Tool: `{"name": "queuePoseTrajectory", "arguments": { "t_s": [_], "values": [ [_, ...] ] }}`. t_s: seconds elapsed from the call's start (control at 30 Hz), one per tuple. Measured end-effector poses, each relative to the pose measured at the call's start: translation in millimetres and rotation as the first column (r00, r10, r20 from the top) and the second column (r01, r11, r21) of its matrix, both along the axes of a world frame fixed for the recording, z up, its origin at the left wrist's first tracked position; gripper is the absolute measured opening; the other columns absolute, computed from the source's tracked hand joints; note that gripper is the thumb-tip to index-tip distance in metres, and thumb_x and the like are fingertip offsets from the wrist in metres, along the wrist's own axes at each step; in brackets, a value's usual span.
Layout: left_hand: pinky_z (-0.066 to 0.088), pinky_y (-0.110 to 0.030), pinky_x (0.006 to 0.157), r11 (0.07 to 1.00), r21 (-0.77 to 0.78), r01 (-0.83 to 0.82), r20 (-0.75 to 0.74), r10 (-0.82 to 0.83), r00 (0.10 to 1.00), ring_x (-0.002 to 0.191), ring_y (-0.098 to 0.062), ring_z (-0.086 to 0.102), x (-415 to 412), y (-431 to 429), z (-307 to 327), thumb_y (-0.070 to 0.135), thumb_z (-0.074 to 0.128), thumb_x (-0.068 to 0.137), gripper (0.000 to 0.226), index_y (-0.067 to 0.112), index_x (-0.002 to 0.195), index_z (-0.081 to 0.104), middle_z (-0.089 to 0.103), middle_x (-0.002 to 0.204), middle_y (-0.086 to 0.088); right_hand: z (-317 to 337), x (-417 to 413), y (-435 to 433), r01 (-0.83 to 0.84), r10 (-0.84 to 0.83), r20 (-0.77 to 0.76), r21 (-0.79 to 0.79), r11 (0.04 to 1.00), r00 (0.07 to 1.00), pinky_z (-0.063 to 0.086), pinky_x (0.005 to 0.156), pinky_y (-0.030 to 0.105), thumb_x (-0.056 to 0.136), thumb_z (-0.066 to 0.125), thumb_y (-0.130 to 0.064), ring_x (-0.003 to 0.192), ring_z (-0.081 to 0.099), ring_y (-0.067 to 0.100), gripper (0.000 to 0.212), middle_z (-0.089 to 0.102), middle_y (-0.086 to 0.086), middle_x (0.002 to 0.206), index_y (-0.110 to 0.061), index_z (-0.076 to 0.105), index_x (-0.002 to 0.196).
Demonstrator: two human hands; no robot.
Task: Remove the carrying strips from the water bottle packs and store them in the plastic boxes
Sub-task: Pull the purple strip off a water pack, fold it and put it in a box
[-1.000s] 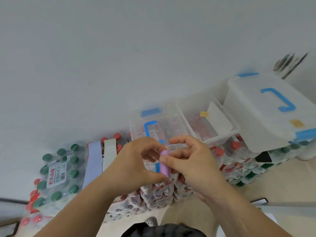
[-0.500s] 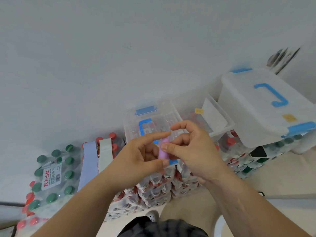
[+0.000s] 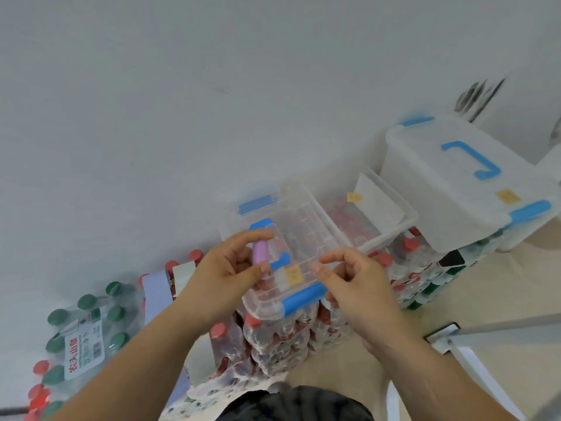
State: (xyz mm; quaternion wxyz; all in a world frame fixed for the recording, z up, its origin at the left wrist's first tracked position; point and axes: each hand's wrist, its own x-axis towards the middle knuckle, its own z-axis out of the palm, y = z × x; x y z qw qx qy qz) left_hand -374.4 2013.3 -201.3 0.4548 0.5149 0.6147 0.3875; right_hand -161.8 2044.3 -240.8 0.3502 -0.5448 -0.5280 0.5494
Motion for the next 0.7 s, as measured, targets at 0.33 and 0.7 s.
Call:
{"name": "queuePoseTrajectory", "arguments": {
  "t_s": [0.33,0.7],
  "values": [
    [0.042,-0.007,0.076,0.929,0.058,0.365,-0.256,-0.339,0.905,0.087,0.008,0.059,-40.1,26.5,-14.9,0.011,0.063,0.094,0.053,0.056,0.12,0.056,0.061,0.114,0.038,-36.9,-36.6,-37.5,0.24,-0.244,0.205,0.046,0.97,0.948,0.059,0.068,0.05,0.084,0.077,-0.041,0.071,0.06,0.021,0.022,0.048,-0.01,0.079,-0.041,0.061,0.099],
    [0.047,-0.015,0.08,0.786,0.195,0.587,-0.406,-0.481,0.777,0.095,-0.002,0.062,-52.3,33.7,-39.1,0.01,0.061,0.095,0.029,0.032,0.109,0.074,0.07,0.098,0.015,-42.9,-72.1,-52.2,0.485,-0.483,0.153,0.026,0.874,0.862,0.064,0.064,0.04,0.084,0.078,-0.037,0.084,0.074,0.027,0.026,0.054,-0.005,0.121,-0.045,0.059,0.1]
  ]
}}
